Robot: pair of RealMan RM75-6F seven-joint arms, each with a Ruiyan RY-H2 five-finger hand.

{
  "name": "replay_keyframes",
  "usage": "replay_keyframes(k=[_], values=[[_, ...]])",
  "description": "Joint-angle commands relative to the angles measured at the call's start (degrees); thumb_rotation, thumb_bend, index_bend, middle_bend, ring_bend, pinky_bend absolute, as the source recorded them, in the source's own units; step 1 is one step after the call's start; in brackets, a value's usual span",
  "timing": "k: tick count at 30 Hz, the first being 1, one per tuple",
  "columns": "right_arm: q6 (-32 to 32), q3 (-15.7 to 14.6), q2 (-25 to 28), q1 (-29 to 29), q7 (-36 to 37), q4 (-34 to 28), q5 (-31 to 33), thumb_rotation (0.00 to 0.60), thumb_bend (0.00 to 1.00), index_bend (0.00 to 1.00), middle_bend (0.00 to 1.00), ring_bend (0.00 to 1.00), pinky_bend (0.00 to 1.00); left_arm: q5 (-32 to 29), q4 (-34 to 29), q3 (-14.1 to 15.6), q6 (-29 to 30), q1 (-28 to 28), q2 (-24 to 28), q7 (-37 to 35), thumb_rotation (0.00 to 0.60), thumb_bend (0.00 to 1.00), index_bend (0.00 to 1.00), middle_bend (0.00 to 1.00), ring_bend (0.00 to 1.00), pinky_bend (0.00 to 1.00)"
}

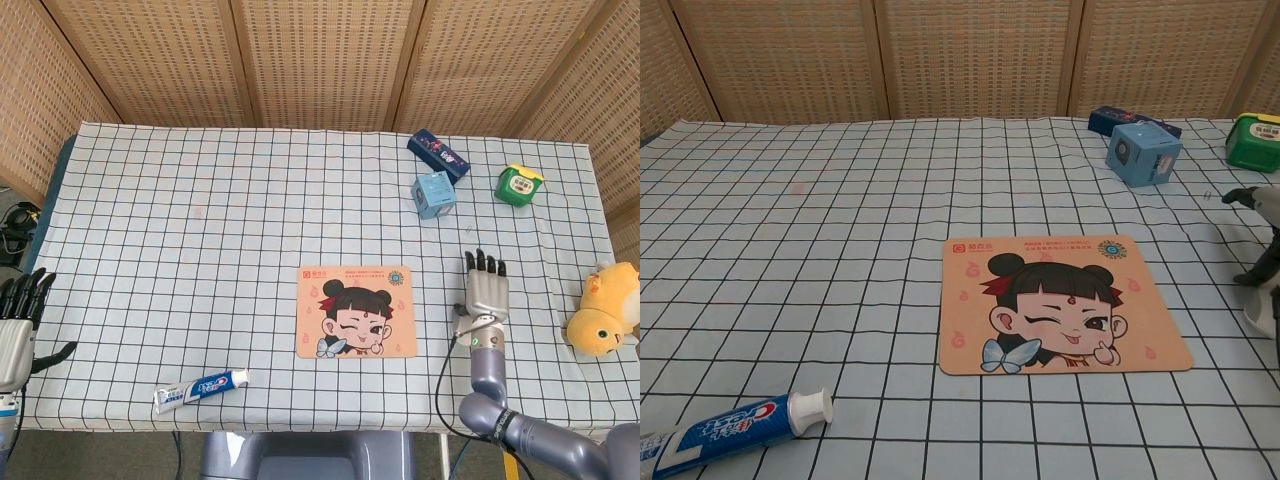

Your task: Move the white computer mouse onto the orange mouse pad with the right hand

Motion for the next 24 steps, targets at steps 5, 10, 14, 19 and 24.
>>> replay_keyframes(k=[5,10,14,19,24], values=[[0.49,-0.02,0.45,-0.24,-0.59,-0.50,0.63,0.600,0.40,0.00,0.00,0.00,0.00,0.01,-0.10,0.02,0.02,0.04,0.09,-0.11,0.600,0.00,0.00,0.00,0.00,0.00],[1.22,-0.04,0.72,-0.35,-1.42,-1.12,1.23,0.600,0.41,0.00,0.00,0.00,0.00,0.19,-0.17,0.06,0.14,0.07,0.19,-0.22,0.600,0.00,0.00,0.00,0.00,0.00],[1.43,0.12,1.31,-0.59,-0.02,-2.52,-0.09,0.600,0.39,0.00,0.00,0.00,0.00,0.32,-0.07,0.02,0.35,0.09,0.16,-0.41,0.600,0.00,0.00,0.00,0.00,0.00],[4.21,-1.85,5.57,-3.06,8.83,-9.20,-12.91,0.600,0.30,0.00,0.00,0.00,0.00,0.08,0.12,-0.01,0.23,0.12,0.11,-0.32,0.600,0.00,0.00,0.00,0.00,0.00],[9.25,-4.41,9.49,-5.94,17.03,-11.10,-26.07,0.600,0.25,0.05,0.00,0.00,0.00,-0.08,0.37,0.05,-0.13,0.04,-0.11,-0.14,0.600,0.00,0.00,0.00,0.00,0.00]])
